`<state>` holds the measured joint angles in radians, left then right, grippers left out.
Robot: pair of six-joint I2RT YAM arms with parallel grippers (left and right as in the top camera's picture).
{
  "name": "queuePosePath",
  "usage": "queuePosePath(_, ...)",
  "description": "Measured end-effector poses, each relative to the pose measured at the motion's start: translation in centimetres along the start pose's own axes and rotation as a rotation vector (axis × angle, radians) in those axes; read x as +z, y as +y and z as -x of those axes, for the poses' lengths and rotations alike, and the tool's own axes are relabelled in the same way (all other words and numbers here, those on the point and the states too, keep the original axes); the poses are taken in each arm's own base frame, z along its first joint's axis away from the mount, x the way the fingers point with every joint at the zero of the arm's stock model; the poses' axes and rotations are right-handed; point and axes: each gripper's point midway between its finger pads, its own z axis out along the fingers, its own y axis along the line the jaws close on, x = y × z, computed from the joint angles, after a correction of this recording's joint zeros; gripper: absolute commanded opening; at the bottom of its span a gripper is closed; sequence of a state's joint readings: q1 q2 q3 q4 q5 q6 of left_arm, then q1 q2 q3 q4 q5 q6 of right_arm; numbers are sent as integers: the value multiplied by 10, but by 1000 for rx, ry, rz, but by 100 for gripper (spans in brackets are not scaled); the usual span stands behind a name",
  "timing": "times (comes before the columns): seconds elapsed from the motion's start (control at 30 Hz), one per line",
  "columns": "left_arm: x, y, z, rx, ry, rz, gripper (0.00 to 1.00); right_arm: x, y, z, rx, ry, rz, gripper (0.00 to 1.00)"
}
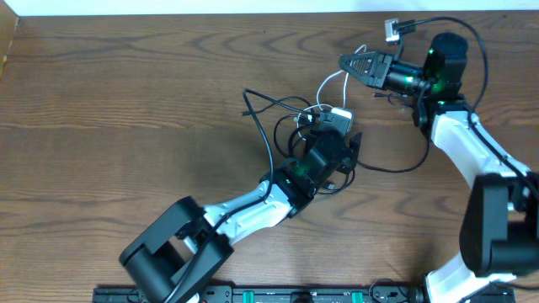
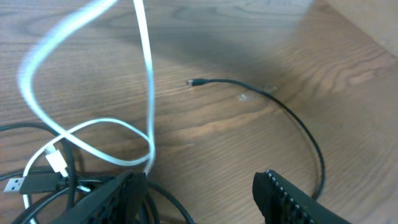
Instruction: Untangle cables
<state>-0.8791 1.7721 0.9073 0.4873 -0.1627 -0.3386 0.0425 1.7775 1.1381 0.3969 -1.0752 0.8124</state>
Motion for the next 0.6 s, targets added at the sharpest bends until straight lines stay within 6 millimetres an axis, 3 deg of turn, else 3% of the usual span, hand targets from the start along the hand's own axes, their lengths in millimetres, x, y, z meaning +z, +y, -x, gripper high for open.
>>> queuePosePath(0.23, 16, 2, -14, -1, -2, -1, 62, -11, 33, 5, -19, -13, 10, 2)
queuePosePath(0.6, 24, 30, -23, 9, -28, 143, 62, -12, 32, 1, 17, -1, -3, 2)
